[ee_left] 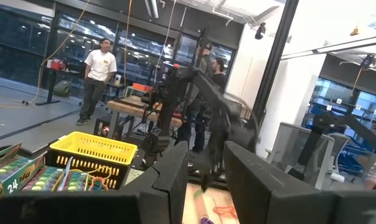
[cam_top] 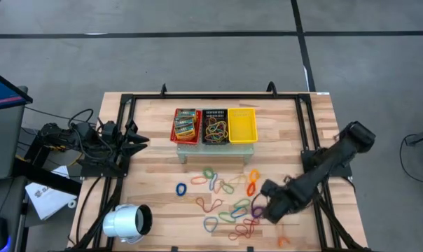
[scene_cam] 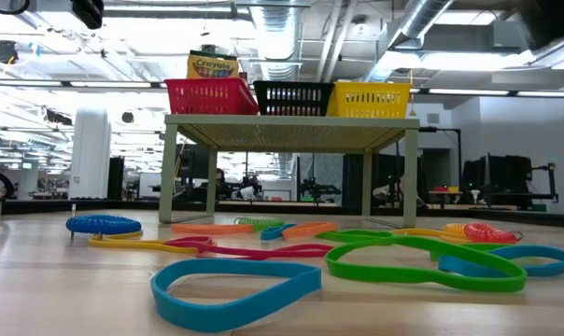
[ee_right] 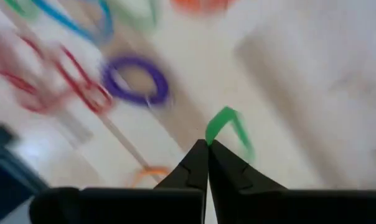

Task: Pick & Place Office Desk Supplies
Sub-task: Put the green rubber band into the black bin on the shelf, then put the orange rubber band into the black bin on the shelf

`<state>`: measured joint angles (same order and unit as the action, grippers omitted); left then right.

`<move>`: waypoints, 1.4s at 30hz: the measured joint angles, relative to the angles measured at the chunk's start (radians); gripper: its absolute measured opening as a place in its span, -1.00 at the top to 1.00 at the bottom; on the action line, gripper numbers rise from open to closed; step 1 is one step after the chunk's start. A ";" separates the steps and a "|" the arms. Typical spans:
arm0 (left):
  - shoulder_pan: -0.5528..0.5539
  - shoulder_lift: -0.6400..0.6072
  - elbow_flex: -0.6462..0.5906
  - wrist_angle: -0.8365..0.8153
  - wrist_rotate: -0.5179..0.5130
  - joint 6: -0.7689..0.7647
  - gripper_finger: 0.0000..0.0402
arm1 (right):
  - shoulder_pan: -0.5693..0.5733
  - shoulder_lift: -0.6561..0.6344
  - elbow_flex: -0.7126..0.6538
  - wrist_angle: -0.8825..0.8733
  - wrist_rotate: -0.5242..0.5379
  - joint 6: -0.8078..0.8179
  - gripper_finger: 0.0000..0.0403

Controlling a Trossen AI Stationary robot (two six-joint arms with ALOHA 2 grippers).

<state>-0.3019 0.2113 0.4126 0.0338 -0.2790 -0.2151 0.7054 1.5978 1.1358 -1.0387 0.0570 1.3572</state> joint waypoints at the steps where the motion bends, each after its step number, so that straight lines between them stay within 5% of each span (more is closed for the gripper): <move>1: 0.000 0.000 0.000 0.000 0.000 0.000 0.51 | -0.017 -0.024 0.040 -0.052 0.038 -0.031 0.99; 11: 0.000 0.000 0.000 0.002 0.000 0.000 0.51 | -0.403 -0.078 0.448 -0.239 0.358 -0.664 1.00; 19: 0.000 0.000 0.000 0.011 0.000 0.000 0.51 | -0.759 0.064 0.683 -0.103 0.339 -1.151 1.00; 28: 0.000 0.000 0.000 0.010 0.000 0.000 0.51 | -0.860 0.210 0.724 0.003 0.232 -1.300 0.97; 33: 0.000 0.000 0.000 0.009 0.000 0.000 0.51 | -0.845 0.263 0.724 -0.027 0.176 -1.373 0.62; 42: 0.000 0.000 0.000 0.009 0.000 0.000 0.51 | -0.795 0.245 0.724 -0.042 0.232 -1.355 -0.20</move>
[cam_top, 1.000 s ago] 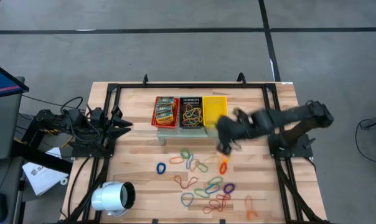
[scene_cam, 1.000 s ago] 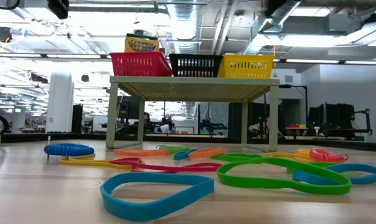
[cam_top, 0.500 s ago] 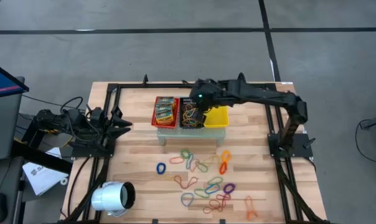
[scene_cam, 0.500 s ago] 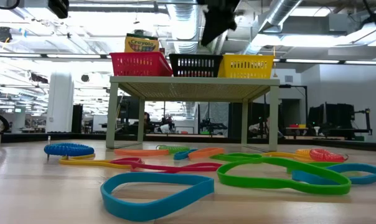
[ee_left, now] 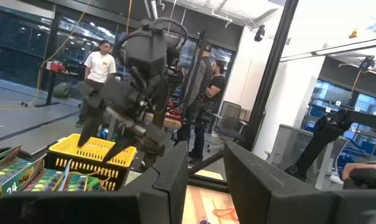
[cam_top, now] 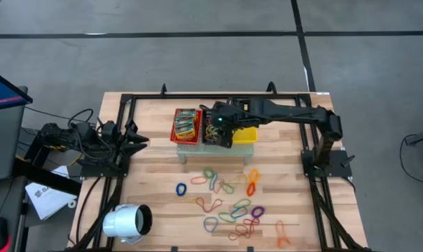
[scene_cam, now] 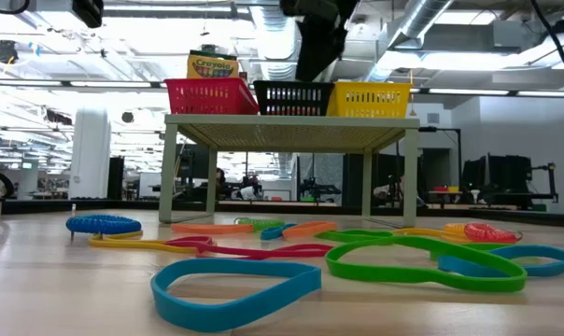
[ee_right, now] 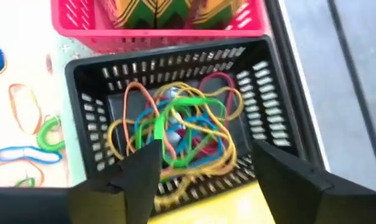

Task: Pick & Place Office Desk Supplies
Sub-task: Put the orange rubber band into the black bin on the shelf

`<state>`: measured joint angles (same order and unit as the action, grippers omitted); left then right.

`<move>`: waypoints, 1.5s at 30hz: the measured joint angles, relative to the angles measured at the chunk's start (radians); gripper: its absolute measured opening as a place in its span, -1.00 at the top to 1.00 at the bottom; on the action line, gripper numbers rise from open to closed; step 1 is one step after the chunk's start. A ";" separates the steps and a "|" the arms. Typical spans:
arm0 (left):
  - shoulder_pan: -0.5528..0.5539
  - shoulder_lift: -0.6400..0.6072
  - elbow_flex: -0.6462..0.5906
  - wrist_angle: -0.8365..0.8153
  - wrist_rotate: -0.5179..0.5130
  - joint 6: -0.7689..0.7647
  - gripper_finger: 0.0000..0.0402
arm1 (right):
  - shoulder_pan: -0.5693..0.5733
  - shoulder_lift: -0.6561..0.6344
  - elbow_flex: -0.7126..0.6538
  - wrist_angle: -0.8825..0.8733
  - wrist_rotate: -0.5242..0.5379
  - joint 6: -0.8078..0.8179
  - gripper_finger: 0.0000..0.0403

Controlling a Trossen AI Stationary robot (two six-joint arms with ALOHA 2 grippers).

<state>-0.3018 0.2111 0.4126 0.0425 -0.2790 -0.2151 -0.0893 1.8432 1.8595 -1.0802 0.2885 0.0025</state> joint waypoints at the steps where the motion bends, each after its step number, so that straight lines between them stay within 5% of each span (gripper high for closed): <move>1: 0.000 0.000 0.000 0.000 0.000 -0.001 0.51 | 0.008 -0.013 0.000 -0.016 0.009 0.009 -0.25; 7: 0.000 0.000 0.000 0.000 0.000 -0.006 0.51 | 0.108 -0.108 0.000 -0.286 -0.004 0.226 -0.28; 11: 0.000 0.000 0.000 -0.001 0.000 -0.008 0.51 | 0.274 -0.162 -0.007 -0.491 -0.054 0.566 -0.28; 19: 0.000 0.000 0.000 0.000 0.000 -0.002 0.51 | 0.710 -0.199 -0.301 -0.386 -0.065 1.229 -0.28; 25: 0.000 0.000 0.000 0.002 0.000 -0.001 0.51 | 0.934 -0.201 -0.552 -0.162 -0.250 1.705 -0.28; 38: 0.000 0.000 0.000 0.001 0.000 0.000 0.51 | 1.044 -0.202 -0.881 0.432 -0.319 1.980 -0.28; 45: 0.000 0.000 0.000 0.000 0.000 0.000 0.51 | 1.079 -0.202 -0.936 0.493 -0.323 2.065 -0.19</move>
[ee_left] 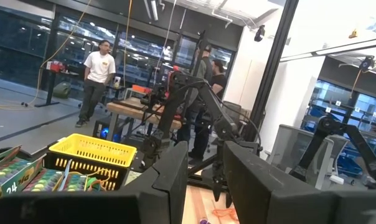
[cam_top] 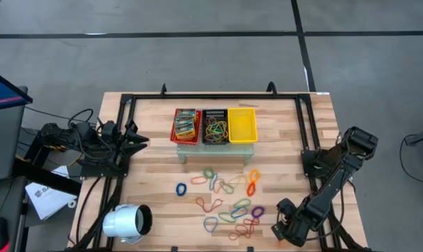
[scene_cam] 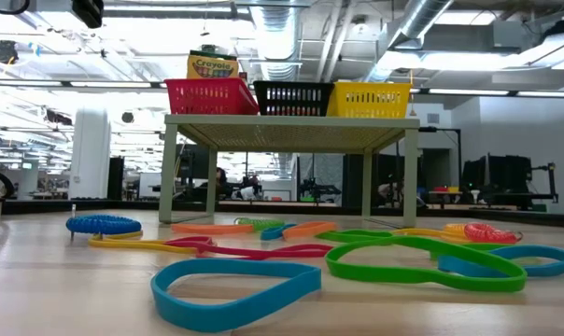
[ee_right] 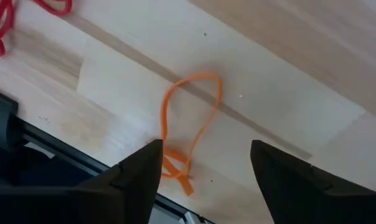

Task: Pick & Place Office Desk Supplies
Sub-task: Put the orange rubber band into the black bin on the shelf

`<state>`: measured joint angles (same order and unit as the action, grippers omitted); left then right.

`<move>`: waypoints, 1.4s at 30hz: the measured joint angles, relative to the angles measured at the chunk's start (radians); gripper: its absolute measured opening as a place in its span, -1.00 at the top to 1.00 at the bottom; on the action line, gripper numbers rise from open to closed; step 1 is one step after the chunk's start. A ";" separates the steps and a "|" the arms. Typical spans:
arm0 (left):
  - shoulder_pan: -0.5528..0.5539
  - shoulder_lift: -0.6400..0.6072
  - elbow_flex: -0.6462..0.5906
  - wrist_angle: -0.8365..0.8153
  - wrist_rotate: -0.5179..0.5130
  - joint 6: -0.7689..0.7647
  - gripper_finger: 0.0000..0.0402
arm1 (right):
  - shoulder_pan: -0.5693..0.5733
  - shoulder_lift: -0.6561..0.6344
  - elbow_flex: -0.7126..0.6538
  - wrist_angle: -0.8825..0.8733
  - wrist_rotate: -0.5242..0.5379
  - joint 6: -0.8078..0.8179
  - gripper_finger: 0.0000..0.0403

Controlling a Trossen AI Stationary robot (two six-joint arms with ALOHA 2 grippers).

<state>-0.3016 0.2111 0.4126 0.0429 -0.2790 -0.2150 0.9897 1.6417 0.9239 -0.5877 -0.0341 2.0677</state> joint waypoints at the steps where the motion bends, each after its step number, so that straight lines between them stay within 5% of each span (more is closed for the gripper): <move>1: 0.000 0.000 0.000 0.000 0.000 0.000 0.51 | 0.004 0.000 -0.004 0.008 0.000 0.001 -0.15; 12: 0.000 0.000 0.000 -0.002 0.000 0.000 0.51 | -0.001 0.122 -0.003 0.095 -0.092 -0.001 0.21; 16: 0.000 0.000 0.000 0.001 0.000 0.000 0.51 | -0.009 0.170 0.047 0.002 -0.103 0.024 0.32; 22: 0.000 0.000 0.000 0.002 0.000 0.000 0.51 | -0.023 0.158 0.073 -0.080 -0.105 -0.025 0.92; 29: 0.000 0.000 0.000 0.002 0.000 0.000 0.51 | -0.051 0.152 0.095 -0.134 -0.028 -0.107 0.98; 42: 0.000 0.000 0.000 0.003 0.000 0.000 0.51 | -0.283 -0.088 0.263 -0.632 0.248 -0.461 0.99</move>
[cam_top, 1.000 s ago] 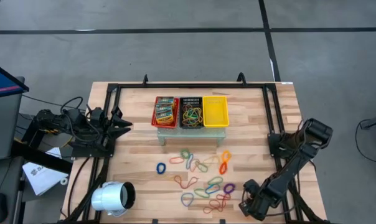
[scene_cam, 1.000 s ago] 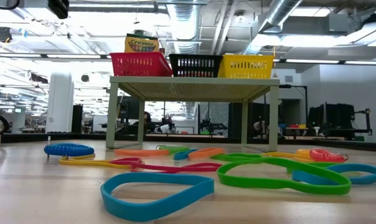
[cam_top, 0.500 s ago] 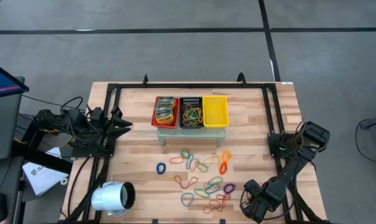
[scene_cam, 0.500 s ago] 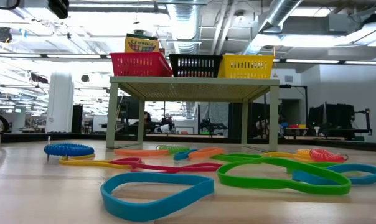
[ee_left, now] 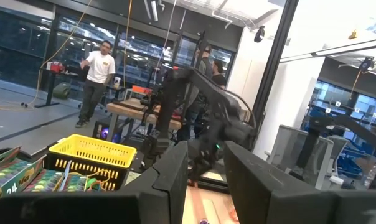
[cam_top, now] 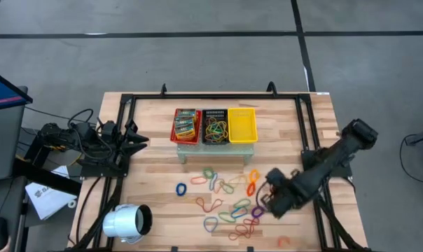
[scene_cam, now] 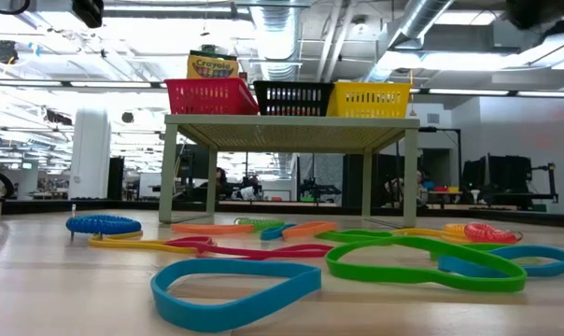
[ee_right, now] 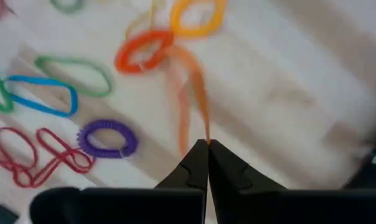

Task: Pick & Place Office Desk Supplies
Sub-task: Put the orange rubber band into the black bin on the shelf

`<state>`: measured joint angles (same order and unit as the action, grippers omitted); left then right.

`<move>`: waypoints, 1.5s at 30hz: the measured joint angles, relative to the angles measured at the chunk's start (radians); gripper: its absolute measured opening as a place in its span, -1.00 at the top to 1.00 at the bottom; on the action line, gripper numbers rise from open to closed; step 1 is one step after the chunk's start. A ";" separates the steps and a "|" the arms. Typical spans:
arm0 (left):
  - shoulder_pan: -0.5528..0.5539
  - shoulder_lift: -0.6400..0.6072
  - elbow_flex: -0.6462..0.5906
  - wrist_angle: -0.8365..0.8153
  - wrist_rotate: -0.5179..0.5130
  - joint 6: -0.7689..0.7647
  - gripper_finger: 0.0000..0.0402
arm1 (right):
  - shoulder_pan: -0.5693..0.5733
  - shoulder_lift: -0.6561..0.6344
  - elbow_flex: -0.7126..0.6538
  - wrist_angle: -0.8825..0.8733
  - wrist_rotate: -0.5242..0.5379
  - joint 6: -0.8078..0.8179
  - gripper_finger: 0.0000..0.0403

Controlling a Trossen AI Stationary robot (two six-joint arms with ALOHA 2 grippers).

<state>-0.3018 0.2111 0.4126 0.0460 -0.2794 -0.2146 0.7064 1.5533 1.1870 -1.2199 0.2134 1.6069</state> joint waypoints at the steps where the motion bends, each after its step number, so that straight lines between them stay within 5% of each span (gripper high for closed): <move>1: 0.000 0.000 0.000 0.000 0.000 0.000 0.51 | -0.033 -0.020 0.016 -0.021 0.022 -0.047 0.99; 8: 0.000 0.000 0.000 0.002 0.000 0.000 0.51 | -0.343 -0.087 0.163 -0.032 0.236 -0.514 1.00; 18: 0.000 0.000 0.000 0.008 0.000 0.000 0.51 | -0.746 0.030 0.393 0.217 0.240 -1.137 1.00; 30: 0.000 0.000 0.000 0.008 0.000 0.000 0.51 | -0.864 0.275 0.536 0.343 0.147 -1.345 0.92; 45: 0.000 0.000 0.000 0.015 0.000 0.000 0.51 | -0.862 0.241 0.581 0.250 0.101 -1.403 -0.06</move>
<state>-0.3016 0.2111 0.4126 0.0612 -0.2794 -0.2150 -0.1560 1.7943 1.7683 -0.9700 0.3145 0.2038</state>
